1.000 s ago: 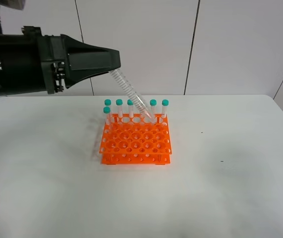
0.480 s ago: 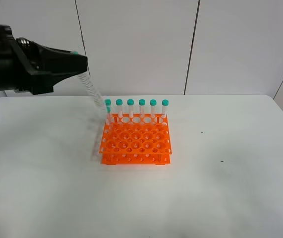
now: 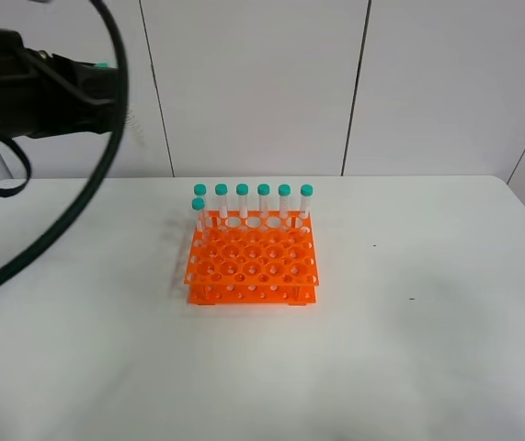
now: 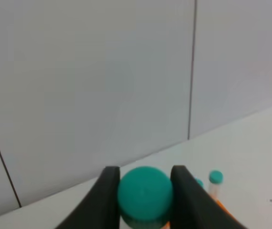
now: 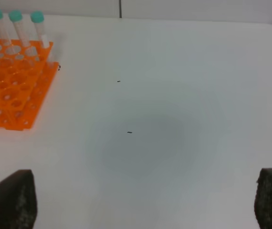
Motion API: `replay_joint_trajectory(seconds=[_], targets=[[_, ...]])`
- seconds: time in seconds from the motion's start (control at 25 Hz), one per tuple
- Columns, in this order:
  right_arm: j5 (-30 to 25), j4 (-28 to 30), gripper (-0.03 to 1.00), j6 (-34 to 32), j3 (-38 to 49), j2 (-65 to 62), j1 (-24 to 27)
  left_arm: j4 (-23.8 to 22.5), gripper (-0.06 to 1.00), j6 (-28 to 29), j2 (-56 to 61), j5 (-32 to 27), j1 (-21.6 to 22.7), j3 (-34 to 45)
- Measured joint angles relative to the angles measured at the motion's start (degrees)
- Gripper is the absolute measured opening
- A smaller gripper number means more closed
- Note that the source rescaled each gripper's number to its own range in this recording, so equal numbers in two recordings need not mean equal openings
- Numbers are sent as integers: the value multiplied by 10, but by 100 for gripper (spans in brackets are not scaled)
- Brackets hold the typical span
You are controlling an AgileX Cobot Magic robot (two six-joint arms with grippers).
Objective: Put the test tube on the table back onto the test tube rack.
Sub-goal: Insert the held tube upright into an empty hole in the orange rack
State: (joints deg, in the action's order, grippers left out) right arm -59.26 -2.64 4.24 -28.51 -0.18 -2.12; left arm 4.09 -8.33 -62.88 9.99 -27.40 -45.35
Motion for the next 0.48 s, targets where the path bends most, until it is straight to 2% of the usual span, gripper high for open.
replay_joint_trajectory(seconds=[0.24,0.48], targets=[[0,0,100,0,0,0,0,-8,1,7,-131,63,-37,-14],[0,0,100,0,0,0,0,-10,1,7,-252,74,-50,-71]])
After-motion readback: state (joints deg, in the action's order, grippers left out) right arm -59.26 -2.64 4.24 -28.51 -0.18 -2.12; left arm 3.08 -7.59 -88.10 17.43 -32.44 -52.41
